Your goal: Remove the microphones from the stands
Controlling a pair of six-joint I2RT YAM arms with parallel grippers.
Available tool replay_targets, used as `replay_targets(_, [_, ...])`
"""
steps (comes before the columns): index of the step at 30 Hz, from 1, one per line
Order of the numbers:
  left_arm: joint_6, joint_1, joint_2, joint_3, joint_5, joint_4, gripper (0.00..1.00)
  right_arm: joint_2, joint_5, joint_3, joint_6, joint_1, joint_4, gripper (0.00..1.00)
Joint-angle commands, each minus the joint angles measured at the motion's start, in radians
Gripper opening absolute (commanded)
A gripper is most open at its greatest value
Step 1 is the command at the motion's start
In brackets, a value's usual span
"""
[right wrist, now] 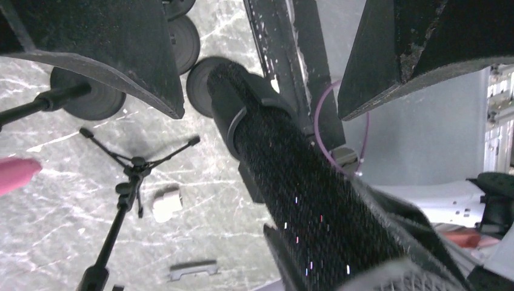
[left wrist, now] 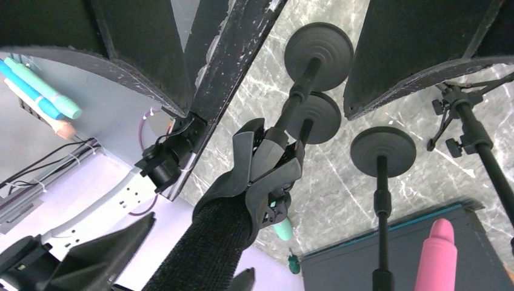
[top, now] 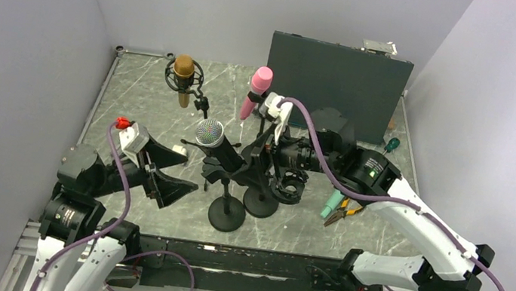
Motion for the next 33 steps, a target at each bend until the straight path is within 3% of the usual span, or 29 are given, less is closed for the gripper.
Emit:
replay_targets(1, [-0.028,-0.013,0.012,0.000,0.051,0.092,0.99,0.043,0.076,0.082,0.001,0.040,0.077,1.00])
replay_targets(9, [-0.043,-0.057,0.067,0.008,0.024,0.119,0.99,0.128,0.289,0.174,-0.040,0.156,0.049,0.99])
replay_targets(19, [-0.028,-0.151,0.089,0.001,-0.067,0.123,0.99,0.138,0.382,0.174,-0.067,0.195,0.067,0.85])
replay_targets(25, [-0.056,-0.204,0.090,-0.028,-0.112,0.179,0.99,0.140,0.373,0.163,-0.065,0.199,0.069,0.73])
replay_targets(33, [0.013,-0.286,0.070,-0.046,-0.278,0.196,0.99,0.145,0.338,0.158,-0.069,0.201,0.080,0.46])
